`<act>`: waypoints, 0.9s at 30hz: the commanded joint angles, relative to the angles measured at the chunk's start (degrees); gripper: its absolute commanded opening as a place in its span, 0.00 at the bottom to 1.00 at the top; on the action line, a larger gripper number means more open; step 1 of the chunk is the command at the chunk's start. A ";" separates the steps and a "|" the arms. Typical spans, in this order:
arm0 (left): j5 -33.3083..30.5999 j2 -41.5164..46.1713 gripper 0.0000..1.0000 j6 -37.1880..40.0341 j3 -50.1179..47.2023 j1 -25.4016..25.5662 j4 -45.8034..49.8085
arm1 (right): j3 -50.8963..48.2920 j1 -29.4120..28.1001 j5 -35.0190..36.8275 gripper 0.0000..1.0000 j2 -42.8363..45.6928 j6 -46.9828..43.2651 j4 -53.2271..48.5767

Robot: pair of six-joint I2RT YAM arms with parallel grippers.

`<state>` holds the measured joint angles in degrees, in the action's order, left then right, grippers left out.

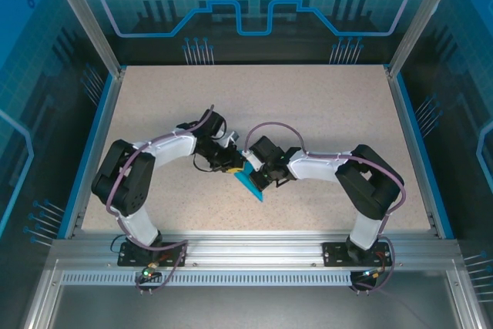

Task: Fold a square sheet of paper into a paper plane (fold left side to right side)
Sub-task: Third fold the triangle at the center of the table.

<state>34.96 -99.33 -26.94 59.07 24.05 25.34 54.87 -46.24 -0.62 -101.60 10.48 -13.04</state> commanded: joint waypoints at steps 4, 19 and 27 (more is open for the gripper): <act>1.36 -1.91 0.14 -2.26 -2.09 0.84 -3.49 | -0.59 -1.05 -2.35 0.00 -3.26 -0.68 -5.77; -0.02 -6.95 0.13 -2.17 -2.38 2.11 -5.10 | -0.11 -1.05 -2.31 0.00 -4.11 -0.77 -6.30; -2.39 -8.51 0.13 -1.36 -2.54 2.09 -3.87 | 0.13 -1.04 -1.75 0.00 -4.42 -0.98 -6.77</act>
<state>35.18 -105.41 -28.58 57.63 25.63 20.43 55.99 -46.22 -0.67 -102.26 10.50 -14.59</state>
